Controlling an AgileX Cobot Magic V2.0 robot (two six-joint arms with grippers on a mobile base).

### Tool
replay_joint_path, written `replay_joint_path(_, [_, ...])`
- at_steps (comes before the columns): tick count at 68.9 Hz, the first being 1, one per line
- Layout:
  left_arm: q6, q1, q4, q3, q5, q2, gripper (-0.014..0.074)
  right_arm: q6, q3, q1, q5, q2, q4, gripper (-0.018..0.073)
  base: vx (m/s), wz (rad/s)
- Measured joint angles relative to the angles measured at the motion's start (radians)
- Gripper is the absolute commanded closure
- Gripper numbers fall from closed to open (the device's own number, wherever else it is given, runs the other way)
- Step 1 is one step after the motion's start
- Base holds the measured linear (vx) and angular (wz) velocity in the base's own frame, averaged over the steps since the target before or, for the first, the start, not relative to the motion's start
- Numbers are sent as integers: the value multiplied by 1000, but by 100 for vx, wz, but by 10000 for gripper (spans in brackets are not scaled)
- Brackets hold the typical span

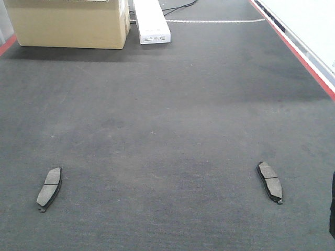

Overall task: Move and align brake pads A on conveyor
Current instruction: 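Stop the base at the conveyor edge, pads held above belt, then lower the left gripper and set its pad beside the nearest belt pad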

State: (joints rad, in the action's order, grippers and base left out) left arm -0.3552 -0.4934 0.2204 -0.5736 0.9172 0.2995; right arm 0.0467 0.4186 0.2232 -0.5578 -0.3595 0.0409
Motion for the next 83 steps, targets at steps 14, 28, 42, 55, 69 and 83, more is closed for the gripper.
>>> replay_joint_path(14, [0,0,-15,0,-1,0,602,0,0,0,0,0,0,564,0,0])
replay_joint_path(28, [-27,0,-134,-1,-7,21,598,0,0,0,0,0,0,564,0,0])
replay_joint_path(42, [-117,0,-212,-68,-111,242,592,0,0,0,0,0,0,564,0,0])
replay_joint_path(55, [-119,0,-146,-182,-202,551,588,0,0,0,0,0,0,564,0,0])
replay_joint_path(69, [-117,0,-74,-322,-256,913,575,0,0,0,0,0,0,564,0,0])
replay_joint_path(83, [-117,0,-69,-454,-271,1224,569,0,0,0,0,0,0,564,0,0])
